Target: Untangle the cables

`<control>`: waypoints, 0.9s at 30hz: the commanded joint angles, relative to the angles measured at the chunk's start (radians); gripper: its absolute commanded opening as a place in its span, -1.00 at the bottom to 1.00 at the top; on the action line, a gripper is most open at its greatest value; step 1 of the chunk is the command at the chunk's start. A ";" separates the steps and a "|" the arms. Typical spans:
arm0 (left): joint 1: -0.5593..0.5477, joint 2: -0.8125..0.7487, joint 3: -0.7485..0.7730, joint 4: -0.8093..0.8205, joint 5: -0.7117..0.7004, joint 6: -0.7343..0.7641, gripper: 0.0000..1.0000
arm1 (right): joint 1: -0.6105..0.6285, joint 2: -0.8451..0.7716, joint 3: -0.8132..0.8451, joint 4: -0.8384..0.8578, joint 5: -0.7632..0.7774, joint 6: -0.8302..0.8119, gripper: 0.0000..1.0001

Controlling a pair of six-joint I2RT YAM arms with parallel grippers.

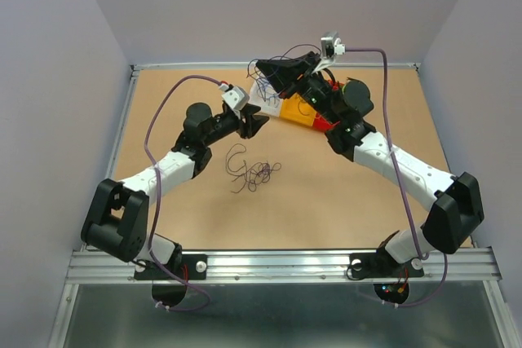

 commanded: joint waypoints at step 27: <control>-0.004 -0.175 0.012 -0.245 -0.360 0.086 0.54 | -0.317 0.394 0.342 -0.639 0.309 0.011 -0.99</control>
